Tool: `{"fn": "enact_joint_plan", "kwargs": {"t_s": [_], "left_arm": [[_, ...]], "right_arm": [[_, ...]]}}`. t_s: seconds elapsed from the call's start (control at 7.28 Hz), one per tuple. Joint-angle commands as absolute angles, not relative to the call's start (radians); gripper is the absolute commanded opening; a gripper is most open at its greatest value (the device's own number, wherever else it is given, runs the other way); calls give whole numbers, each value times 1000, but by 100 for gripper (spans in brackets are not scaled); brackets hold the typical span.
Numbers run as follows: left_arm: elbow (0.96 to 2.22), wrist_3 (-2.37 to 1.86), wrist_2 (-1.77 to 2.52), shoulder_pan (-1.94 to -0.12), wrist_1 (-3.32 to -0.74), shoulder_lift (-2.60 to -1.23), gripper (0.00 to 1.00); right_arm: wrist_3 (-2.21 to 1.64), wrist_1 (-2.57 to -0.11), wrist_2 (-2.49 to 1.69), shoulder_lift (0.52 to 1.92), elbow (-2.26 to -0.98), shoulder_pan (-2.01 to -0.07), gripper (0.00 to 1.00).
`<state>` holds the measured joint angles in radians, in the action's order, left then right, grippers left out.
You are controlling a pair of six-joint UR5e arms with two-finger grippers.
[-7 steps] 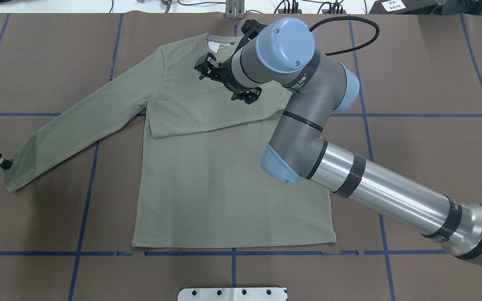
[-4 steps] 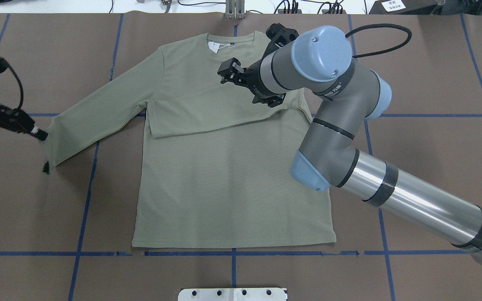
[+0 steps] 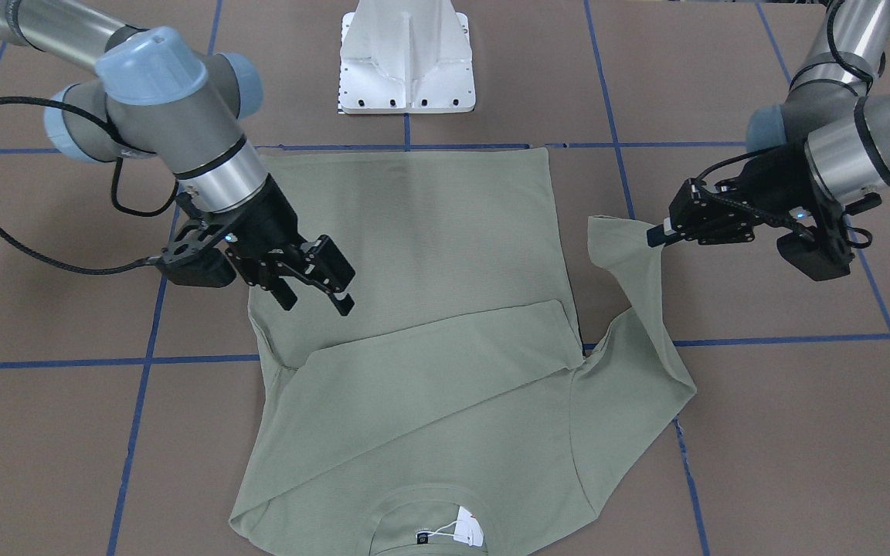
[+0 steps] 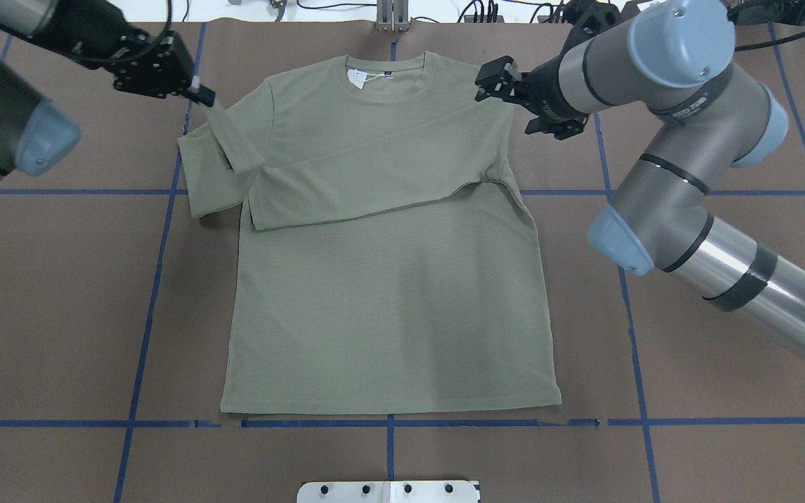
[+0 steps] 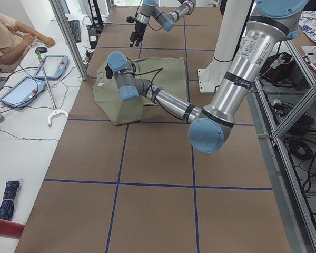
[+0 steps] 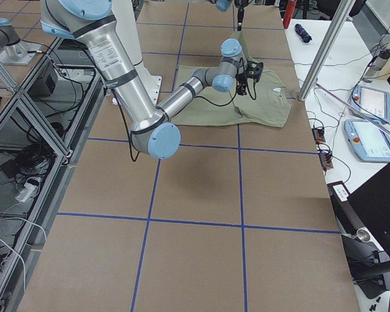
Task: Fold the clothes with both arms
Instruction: 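Carry the sleeve across the shirt body with the left gripper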
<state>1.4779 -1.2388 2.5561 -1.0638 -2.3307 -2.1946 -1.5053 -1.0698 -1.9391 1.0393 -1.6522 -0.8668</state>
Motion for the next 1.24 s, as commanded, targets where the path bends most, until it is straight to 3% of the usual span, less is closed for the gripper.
{"fn": "enact_joint_plan", "kwargs": {"t_s": [0.0, 0.55, 0.96, 1.1], "left_arm": [[1263, -1300, 2310, -965, -2335, -2417, 0], [946, -1511, 1941, -702, -2475, -2673, 0], [836, -1529, 1821, -606, -2515, -2753, 0], [793, -1529, 1810, -598, -2576, -2757, 11]], "right_arm": [[-1385, -1072, -1977, 1109, -1649, -942, 99], [-1306, -1072, -1993, 1176, -1643, -983, 100], [-1206, -1072, -2146, 1193, -1614, -1069, 100], [-1174, -1071, -2181, 1196, -1599, -1089, 100]]}}
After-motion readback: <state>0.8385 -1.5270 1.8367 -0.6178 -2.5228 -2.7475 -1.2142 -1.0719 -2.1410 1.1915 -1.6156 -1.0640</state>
